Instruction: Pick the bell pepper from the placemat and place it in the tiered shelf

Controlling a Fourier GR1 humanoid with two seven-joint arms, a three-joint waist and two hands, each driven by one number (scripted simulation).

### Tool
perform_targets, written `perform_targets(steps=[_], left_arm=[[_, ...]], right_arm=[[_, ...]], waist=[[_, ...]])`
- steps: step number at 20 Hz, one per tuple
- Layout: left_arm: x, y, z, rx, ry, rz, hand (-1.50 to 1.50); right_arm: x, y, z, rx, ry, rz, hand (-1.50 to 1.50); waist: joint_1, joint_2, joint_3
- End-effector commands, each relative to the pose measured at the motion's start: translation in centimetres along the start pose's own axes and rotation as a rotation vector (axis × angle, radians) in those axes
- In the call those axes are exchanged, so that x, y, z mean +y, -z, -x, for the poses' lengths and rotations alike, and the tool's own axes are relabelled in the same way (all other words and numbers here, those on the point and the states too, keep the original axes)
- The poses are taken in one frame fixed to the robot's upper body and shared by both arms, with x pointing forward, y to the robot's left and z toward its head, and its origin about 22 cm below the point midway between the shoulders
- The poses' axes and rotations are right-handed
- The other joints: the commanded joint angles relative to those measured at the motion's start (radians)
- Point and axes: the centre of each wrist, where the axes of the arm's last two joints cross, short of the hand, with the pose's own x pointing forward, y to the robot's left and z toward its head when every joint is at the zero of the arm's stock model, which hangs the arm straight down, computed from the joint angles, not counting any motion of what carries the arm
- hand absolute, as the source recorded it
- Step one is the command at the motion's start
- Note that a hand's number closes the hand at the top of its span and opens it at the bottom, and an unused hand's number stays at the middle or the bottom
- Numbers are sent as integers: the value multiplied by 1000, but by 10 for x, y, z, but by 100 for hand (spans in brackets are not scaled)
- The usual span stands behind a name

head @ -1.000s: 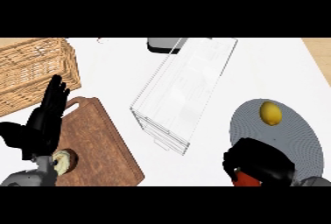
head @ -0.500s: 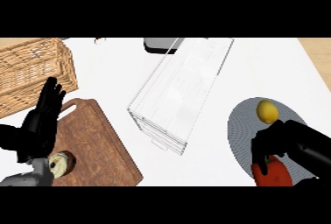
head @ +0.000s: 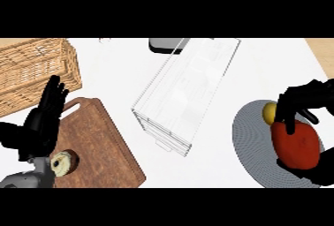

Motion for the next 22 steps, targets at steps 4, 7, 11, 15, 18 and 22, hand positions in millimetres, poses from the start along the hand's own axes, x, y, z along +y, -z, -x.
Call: perform_targets(steps=[4, 7, 11, 15, 18, 22], left_arm=[[14, -3, 1, 5, -10, 13, 0], [6, -13, 5, -9, 1, 21, 0], [-8, -8, 5, -2, 1, 9, 0], [2, 8, -12, -18, -16, 4, 0], [-4, -9, 5, 0, -12, 18, 0], [-4, 5, -7, 5, -13, 20, 0]], right_arm=[[-3, 47, 10, 16, 25, 69, 150], [12, 79, 16, 41, 61, 103, 150], [8, 103, 28, 44, 80, 101, 150], [48, 123, 31, 24, 85, 117, 150], [46, 142, 51, 14, 110, 133, 150], [78, 159, 53, 4, 113, 151, 150]], waist=[[6, 1, 1], [15, 3, 1], [10, 2, 1], [6, 2, 1], [11, 3, 1], [9, 4, 1]])
